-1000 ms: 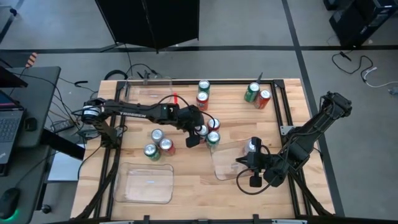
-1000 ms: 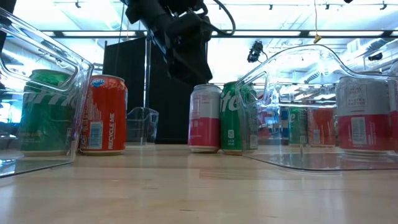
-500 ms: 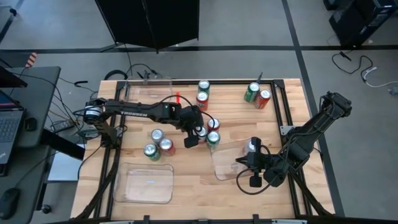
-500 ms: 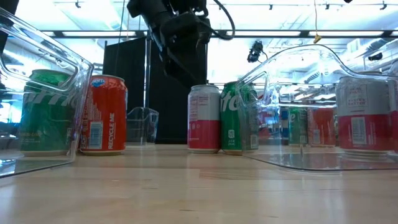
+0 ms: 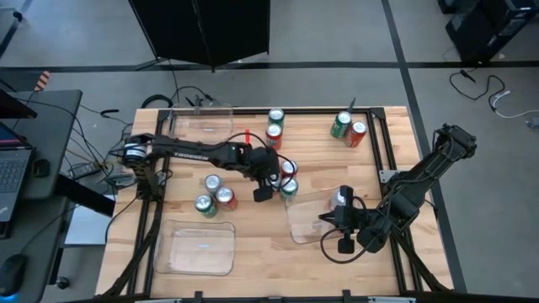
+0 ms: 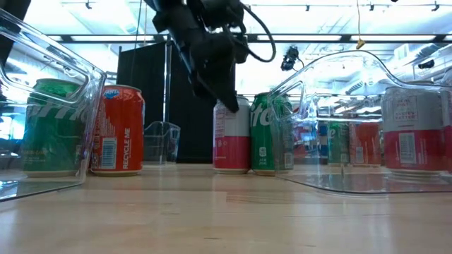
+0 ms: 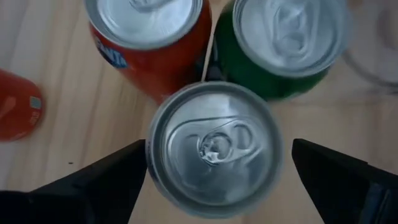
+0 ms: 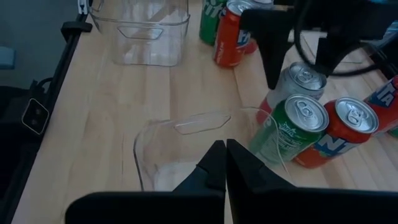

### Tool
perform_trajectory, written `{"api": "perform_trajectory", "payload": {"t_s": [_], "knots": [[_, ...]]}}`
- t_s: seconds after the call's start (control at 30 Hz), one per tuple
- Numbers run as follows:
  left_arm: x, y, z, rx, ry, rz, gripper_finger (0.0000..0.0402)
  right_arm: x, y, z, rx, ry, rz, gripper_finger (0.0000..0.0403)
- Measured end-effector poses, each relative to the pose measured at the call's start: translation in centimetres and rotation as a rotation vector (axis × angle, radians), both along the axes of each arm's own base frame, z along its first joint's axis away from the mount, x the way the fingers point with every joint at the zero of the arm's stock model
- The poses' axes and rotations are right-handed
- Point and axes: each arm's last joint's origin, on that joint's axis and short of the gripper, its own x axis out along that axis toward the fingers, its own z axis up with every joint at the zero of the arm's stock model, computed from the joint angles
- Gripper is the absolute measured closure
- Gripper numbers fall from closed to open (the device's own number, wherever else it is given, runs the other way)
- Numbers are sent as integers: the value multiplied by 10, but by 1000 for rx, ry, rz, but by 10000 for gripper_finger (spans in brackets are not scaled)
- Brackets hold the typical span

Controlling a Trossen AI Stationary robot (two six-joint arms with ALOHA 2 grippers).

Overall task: Sort soda cans
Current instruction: Put the pink/white soda can into the bottom right transparent bin

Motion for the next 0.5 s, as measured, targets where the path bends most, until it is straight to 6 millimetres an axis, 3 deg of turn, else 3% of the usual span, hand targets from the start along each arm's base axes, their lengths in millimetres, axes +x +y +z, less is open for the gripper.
{"api": "perform_trajectory", "payload": {"t_s": [0.17,0.33,0.5], "knots": [[1,1,-3,32,12,18,33,0,0,0,-1,1,0,403],[0,1,0,54,27,-15,128,0,0,0,-4,2,2,403],[-3,1,4,69,45,-43,130,-2,-1,2,15,20,-5,403]]}}
